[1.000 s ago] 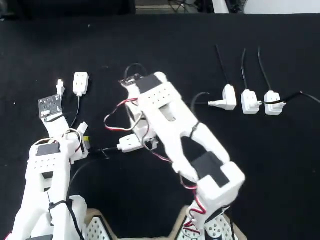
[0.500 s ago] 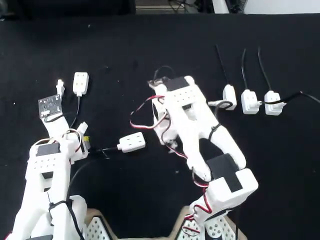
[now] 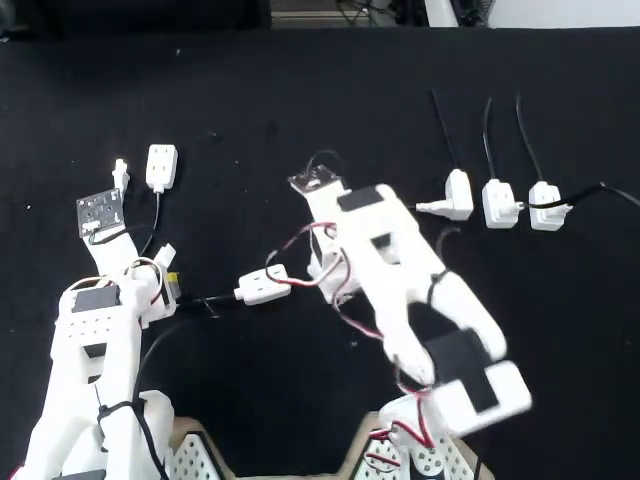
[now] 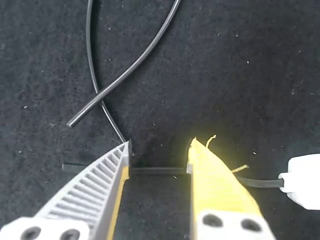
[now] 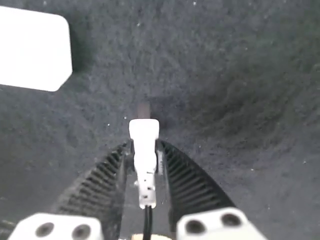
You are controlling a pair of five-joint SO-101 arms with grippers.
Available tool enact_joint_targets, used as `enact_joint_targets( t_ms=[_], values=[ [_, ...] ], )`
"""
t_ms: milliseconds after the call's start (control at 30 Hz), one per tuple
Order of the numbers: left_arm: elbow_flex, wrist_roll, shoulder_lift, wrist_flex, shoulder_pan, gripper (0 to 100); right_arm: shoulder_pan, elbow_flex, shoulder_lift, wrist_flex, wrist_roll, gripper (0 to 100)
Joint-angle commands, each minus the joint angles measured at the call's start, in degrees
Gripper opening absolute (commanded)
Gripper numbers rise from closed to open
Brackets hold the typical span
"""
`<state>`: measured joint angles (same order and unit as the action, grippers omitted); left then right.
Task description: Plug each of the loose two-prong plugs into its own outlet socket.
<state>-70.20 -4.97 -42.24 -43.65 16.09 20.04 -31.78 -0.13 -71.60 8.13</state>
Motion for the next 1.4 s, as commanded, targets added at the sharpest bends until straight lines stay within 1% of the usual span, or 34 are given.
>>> enact_joint_targets(
  t_ms=[0, 200, 400, 467, 567, 633, 767, 967, 1033, 1100, 1367],
  values=[
    [0.2, -0.3, -1.3, 0.6, 0.7, 19, -0.7, -5.7, -8.9, 4.5, 1.9, 1.1],
    [0.4, -0.3, -1.3, 0.4, 0.7, 19, -1.1, -18.5, -20.0, 9.3, 5.4, 1.1],
    [0.5, -0.3, -1.3, 0.4, 0.7, 19, -1.1, -23.5, -21.0, 9.0, 11.7, 1.4],
    [0.4, -0.3, -1.4, 0.4, 0.7, 19, -1.1, -24.4, -21.0, 8.9, 12.4, 4.1],
    [0.3, -0.3, -1.4, 0.5, 0.7, 19, -1.1, -25.0, -21.2, 7.3, 12.8, 11.4],
    [0.3, -0.3, -1.4, 0.6, 0.7, 19, -1.1, -24.5, -21.5, 5.0, 14.7, 13.2],
    [0.3, -0.3, -1.4, 0.6, 0.7, 19, -1.1, -23.5, -21.5, 1.5, 15.6, 13.1],
    [0.3, -0.3, -1.4, 0.6, 0.7, 19, -0.9, -23.2, -21.5, 1.3, 15.6, 12.8],
    [0.3, -0.3, -1.4, 0.7, 0.7, 19, -1.1, -22.5, -21.5, 1.3, 15.4, 8.9],
    [0.3, -0.3, -1.4, 0.7, 0.7, 19, -1.1, -21.2, -21.5, 1.3, 15.1, 1.5],
    [0.3, -0.3, -1.4, 0.7, 0.7, 19, -1.1, -14.2, -21.6, 1.3, 12.2, 1.1]
  ],
)
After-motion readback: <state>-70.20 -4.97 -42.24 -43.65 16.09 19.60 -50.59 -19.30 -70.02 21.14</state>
